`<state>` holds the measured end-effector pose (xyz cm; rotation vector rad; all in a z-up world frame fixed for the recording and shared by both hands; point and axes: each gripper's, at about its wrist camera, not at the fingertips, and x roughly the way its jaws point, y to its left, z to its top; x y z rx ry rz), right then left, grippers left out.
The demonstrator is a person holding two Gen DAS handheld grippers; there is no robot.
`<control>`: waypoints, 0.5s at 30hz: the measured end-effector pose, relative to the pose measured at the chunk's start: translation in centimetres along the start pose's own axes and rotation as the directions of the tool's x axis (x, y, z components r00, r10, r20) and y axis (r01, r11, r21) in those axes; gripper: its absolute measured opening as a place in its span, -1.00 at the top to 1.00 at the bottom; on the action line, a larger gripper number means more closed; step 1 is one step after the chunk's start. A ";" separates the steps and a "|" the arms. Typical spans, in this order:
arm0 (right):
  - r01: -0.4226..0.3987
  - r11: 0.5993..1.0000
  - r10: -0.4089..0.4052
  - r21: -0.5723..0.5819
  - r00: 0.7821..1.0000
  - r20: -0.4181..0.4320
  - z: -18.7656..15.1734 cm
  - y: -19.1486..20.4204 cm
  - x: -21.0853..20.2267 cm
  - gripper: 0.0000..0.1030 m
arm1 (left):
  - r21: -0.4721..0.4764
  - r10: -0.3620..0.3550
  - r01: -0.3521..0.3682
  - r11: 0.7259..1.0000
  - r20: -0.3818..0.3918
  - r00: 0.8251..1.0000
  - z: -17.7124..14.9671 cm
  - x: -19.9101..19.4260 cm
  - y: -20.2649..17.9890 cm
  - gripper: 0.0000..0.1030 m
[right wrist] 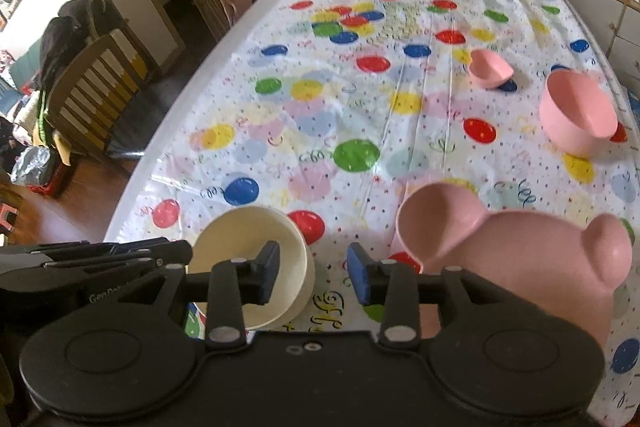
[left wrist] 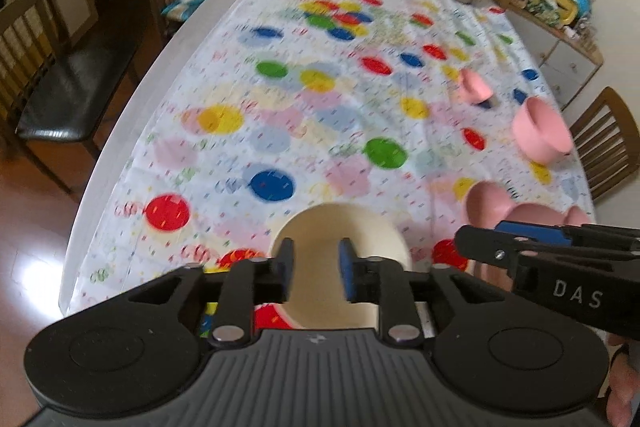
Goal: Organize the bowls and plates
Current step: 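Lower the cream bowl onto the bear plate and open the left tool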
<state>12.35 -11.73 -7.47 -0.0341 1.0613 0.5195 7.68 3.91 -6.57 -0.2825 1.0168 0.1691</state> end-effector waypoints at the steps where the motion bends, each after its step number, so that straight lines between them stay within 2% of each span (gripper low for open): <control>1: -0.009 1.000 0.009 -0.005 1.000 0.007 0.2 -0.3 -0.3 0.21 | -0.007 -0.004 0.004 1.000 0.012 1.000 0.3 -0.3 -0.3 0.29; 3: -0.018 1.000 0.018 -0.005 1.000 0.022 0.6 -1.1 -1.0 0.17 | -0.025 -0.012 0.013 1.000 0.041 0.999 1.1 -0.8 -1.2 -0.19; 6: -0.022 1.000 0.022 0.006 0.999 0.044 1.4 -3.0 -2.1 0.04 | -0.014 -0.006 0.007 1.000 0.081 0.997 2.1 -1.2 -2.9 -0.23; 9: -0.021 1.000 0.020 0.015 0.997 0.073 2.2 -5.3 -3.5 -0.19 | -0.018 -0.021 0.023 1.000 0.088 0.996 3.2 -0.9 -4.9 -0.23; 11: -0.015 1.000 0.014 0.014 0.996 0.093 2.8 -6.9 -4.2 -0.26 | -0.013 -0.031 0.032 0.999 0.100 0.995 3.9 -0.7 -6.3 -0.24; 13: -0.007 1.000 0.006 0.006 0.994 0.106 3.4 -8.6 -4.7 -0.44 | -0.003 -0.044 0.044 0.999 0.112 0.993 4.5 -0.5 -8.0 -0.33; 15: 0.010 1.000 -0.008 -0.020 0.993 0.121 4.0 -10.1 -5.0 -0.50 | 0.011 -0.055 0.054 0.999 0.129 0.990 5.0 -0.3 -9.4 -0.35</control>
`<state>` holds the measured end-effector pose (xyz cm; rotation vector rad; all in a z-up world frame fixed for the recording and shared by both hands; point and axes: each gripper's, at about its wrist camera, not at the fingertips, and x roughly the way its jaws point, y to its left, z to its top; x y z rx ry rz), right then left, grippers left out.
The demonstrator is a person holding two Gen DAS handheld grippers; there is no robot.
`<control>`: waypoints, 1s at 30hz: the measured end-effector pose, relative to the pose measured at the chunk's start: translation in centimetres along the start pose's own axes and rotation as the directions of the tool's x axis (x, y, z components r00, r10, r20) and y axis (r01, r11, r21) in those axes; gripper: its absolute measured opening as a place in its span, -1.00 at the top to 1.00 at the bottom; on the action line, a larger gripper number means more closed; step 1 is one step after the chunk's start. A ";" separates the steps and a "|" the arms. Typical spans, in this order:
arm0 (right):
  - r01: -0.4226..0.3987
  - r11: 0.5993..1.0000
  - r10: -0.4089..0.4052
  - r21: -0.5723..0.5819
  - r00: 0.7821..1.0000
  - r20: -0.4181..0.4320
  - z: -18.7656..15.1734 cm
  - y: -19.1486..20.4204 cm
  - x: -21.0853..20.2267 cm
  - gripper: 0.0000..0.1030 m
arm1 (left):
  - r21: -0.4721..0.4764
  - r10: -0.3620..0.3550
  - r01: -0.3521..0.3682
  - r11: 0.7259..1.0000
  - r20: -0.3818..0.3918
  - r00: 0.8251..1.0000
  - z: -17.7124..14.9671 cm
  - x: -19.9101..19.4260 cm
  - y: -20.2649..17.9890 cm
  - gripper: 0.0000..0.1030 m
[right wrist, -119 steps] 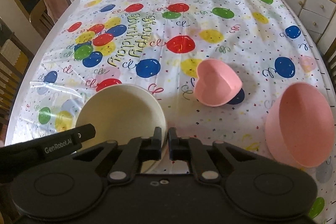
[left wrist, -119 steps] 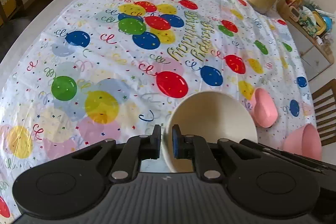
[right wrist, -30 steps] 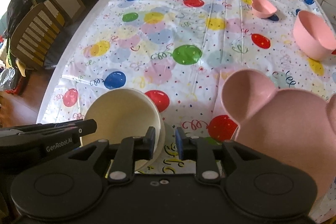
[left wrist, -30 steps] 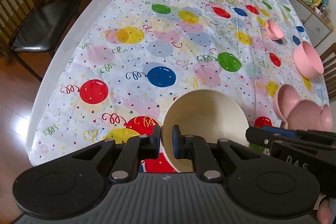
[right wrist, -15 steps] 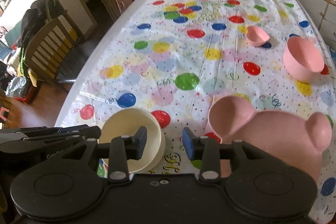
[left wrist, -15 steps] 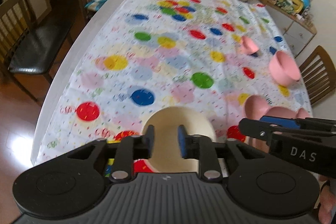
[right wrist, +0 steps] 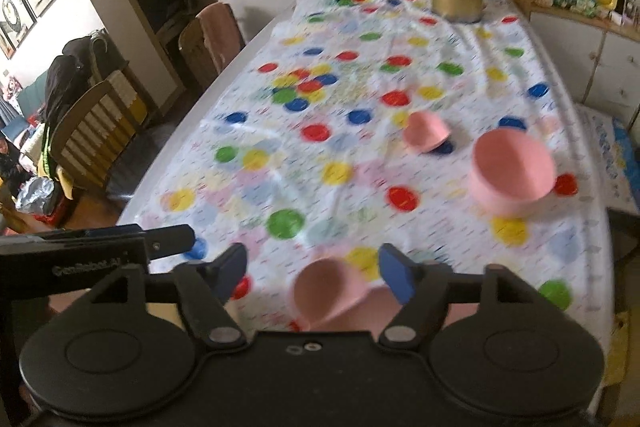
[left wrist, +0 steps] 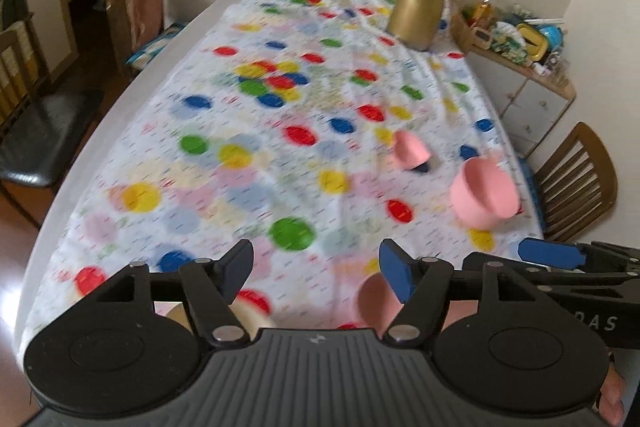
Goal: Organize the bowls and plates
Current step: 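Lower the cream bowl onto the bear plate and open the left tool, then move the left tool to the pink bowl and close it on the rim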
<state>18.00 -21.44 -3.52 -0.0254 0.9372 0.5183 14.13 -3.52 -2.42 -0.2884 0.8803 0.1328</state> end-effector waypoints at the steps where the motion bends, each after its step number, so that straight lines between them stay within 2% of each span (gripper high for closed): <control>1: 0.001 1.000 -0.001 -0.009 1.000 0.004 0.2 -0.7 -0.1 -0.54 | 0.006 -0.005 0.005 1.000 0.006 1.000 0.2 0.2 -0.7 -0.37; 6: -0.003 1.000 0.003 -0.022 1.000 0.017 1.4 -4.3 -0.4 -0.70 | 0.032 -0.012 0.011 0.999 0.028 1.000 1.3 1.3 -4.2 -0.47; 8: 0.000 1.000 0.000 -0.025 1.000 0.026 1.8 -5.6 -0.5 -0.85 | 0.035 -0.008 0.007 0.999 0.032 0.999 1.7 1.9 -5.4 -0.52; 9: 0.004 1.000 -0.003 -0.026 1.000 0.031 2.0 -6.3 -0.6 -0.86 | 0.039 -0.007 0.006 0.999 0.032 0.999 1.9 2.2 -6.0 -0.52; 23: 0.104 0.991 -0.105 0.081 0.994 0.011 3.1 -16.5 0.2 -0.85 | 0.084 -0.028 0.031 0.996 -0.037 0.999 3.5 8.9 -13.8 -0.52; 30: 0.150 0.984 -0.147 0.096 0.988 -0.037 3.2 -20.3 2.6 -0.69 | 0.097 -0.019 0.027 0.995 -0.080 0.997 4.3 12.8 -16.1 -0.52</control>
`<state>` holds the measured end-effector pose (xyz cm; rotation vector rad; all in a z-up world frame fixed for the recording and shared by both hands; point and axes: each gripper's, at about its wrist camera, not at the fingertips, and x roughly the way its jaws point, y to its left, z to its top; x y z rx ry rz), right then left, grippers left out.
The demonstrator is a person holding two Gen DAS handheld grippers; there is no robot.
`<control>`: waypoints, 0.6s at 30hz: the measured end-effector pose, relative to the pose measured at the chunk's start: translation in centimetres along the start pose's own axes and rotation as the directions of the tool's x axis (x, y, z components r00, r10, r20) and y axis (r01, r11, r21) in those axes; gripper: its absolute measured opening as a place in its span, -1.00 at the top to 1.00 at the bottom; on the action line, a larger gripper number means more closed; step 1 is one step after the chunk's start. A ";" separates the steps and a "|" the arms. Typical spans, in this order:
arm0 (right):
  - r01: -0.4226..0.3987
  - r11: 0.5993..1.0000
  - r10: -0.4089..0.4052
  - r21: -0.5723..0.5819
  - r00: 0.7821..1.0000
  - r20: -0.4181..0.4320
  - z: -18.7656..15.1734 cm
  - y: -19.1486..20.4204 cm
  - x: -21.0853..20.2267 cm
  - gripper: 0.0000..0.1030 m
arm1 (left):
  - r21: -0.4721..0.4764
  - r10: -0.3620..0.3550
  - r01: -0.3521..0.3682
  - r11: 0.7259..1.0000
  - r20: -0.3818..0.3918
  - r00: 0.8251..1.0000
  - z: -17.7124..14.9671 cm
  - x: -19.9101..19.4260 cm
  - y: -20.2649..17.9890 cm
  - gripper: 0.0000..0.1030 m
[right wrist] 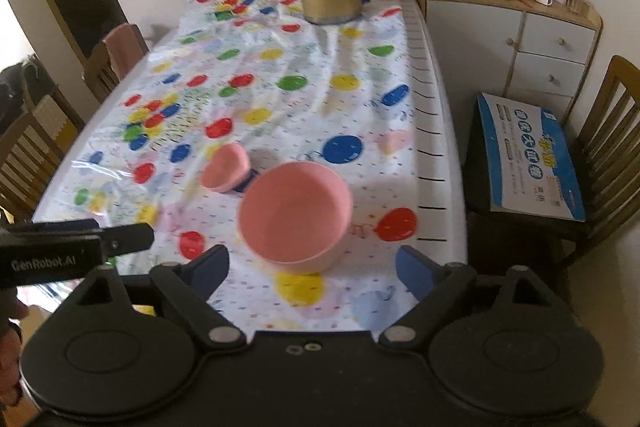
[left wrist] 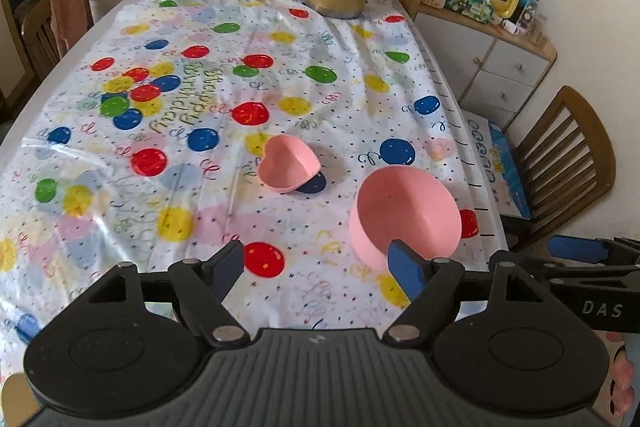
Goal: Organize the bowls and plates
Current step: 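Move the left tool to the pink bowl and close it on the rim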
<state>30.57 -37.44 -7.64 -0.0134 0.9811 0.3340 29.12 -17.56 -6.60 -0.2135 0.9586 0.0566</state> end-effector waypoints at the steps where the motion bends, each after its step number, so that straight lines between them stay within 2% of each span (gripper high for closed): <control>1: 0.006 1.000 -0.006 0.007 1.000 -0.008 0.1 -0.4 0.5 -0.65 | 0.002 -0.001 0.001 1.000 -0.008 1.000 0.2 0.6 -0.2 -0.52; 9: 0.021 0.996 -0.015 0.090 0.997 -0.071 1.2 -2.6 4.2 -0.48 | 0.009 -0.031 0.031 0.999 -0.059 0.998 1.6 4.6 -2.0 -0.52; 18: 0.016 0.994 -0.003 0.111 0.994 -0.111 2.1 -3.2 6.3 -0.24 | -0.023 -0.017 0.014 1.000 -0.122 0.992 2.0 8.0 -3.0 -0.52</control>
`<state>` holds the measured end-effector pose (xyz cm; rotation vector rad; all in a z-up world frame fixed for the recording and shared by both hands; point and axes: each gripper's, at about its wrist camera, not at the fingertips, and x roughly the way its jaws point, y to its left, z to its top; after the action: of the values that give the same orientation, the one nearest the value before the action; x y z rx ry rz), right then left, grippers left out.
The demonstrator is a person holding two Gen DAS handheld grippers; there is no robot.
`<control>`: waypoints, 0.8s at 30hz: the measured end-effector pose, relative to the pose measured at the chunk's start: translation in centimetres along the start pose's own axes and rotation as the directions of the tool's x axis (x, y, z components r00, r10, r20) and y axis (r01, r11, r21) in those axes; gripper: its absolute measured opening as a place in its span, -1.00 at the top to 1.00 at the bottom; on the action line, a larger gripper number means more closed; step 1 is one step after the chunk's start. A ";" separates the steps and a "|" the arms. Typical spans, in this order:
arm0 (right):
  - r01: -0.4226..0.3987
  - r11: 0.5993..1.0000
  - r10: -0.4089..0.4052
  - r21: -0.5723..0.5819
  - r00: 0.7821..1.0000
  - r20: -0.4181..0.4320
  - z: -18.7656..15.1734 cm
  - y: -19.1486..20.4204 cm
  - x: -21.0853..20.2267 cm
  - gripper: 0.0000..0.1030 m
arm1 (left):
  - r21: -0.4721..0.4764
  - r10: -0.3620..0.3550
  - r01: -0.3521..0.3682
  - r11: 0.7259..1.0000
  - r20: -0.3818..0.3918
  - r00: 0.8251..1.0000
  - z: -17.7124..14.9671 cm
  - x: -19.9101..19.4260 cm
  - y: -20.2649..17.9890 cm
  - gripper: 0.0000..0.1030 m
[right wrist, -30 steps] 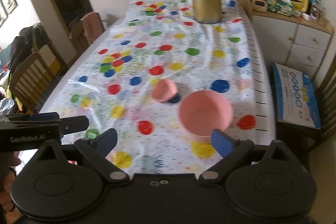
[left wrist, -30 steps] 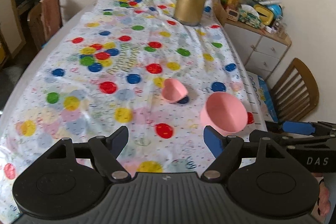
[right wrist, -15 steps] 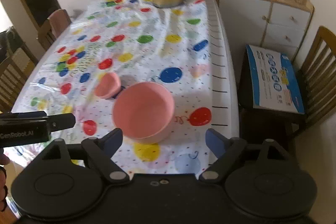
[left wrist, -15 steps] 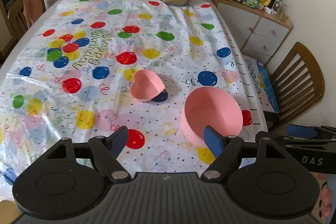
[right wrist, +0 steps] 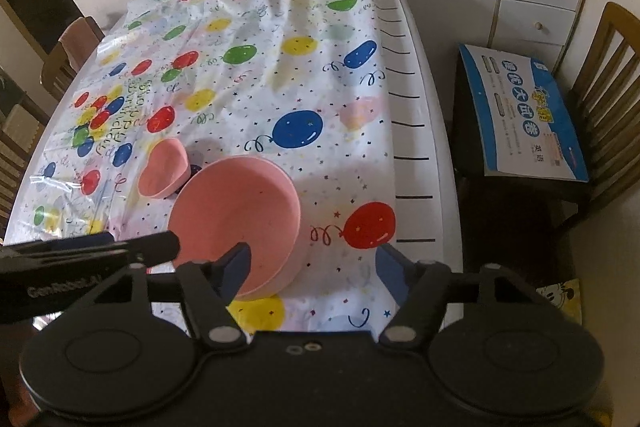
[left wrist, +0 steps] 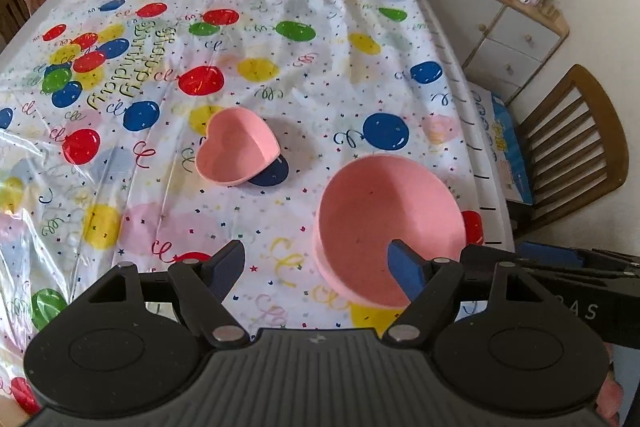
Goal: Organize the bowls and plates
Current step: 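Move the left tool to the pink bowl and close it on the rim, then lift and carry the pink bowl with the left tool toward the bear plate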
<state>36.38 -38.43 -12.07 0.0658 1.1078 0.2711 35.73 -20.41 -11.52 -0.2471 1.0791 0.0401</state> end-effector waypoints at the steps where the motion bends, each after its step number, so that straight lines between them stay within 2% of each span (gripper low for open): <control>1: -0.001 1.000 0.001 0.002 1.000 -0.003 0.1 0.0 0.1 -0.18 | 0.001 0.004 -0.004 1.000 0.000 1.000 0.0 0.2 0.0 -0.52; 5: -0.011 1.000 0.011 0.018 1.000 -0.010 0.3 -0.3 0.8 0.06 | -0.004 0.020 -0.020 1.000 0.001 1.000 0.1 0.9 -0.2 -0.49; 9: -0.021 0.999 0.022 0.036 1.000 -0.020 0.6 -0.4 1.7 0.39 | -0.011 0.026 -0.026 1.000 -0.003 1.000 0.4 1.4 -0.5 -0.01; 10: -0.023 0.999 0.024 0.040 0.999 -0.024 0.6 -0.4 1.9 0.40 | -0.015 0.030 -0.030 0.999 -0.004 1.000 0.4 1.5 -0.6 0.05; 12: -0.020 0.999 0.021 0.038 0.999 -0.030 0.6 -0.3 2.3 0.49 | -0.021 0.025 -0.025 0.999 -0.015 1.000 0.4 1.9 -0.8 0.31; 16: -0.031 0.998 0.032 0.048 0.999 -0.036 0.4 -0.1 2.6 0.68 | -0.037 0.018 -0.018 0.999 -0.021 1.000 0.1 2.4 -1.0 0.51; 17: -0.032 0.999 0.034 0.044 0.999 -0.035 0.4 0.0 2.6 0.73 | -0.040 0.014 -0.014 0.999 -0.021 1.000 0.0 2.4 -0.9 0.63; 19: -0.030 0.999 0.032 0.038 0.999 -0.035 0.4 0.3 2.5 0.86 | -0.052 0.011 -0.012 0.999 -0.020 1.000 -0.2 2.4 -0.8 0.68; 21: -0.028 0.999 0.030 0.035 0.999 -0.031 0.3 0.6 2.4 0.87 | -0.050 0.010 -0.010 0.999 -0.018 1.000 -0.3 2.4 -0.8 0.78; 24: -0.019 0.999 0.020 0.032 0.999 -0.030 0.2 0.8 2.3 0.88 | -0.042 0.008 -0.009 0.999 -0.013 1.000 -0.5 2.1 -0.8 0.81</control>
<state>37.36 -37.10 -13.89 0.1007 1.1418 0.2727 36.43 -21.43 -13.46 -0.2807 1.0927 0.0691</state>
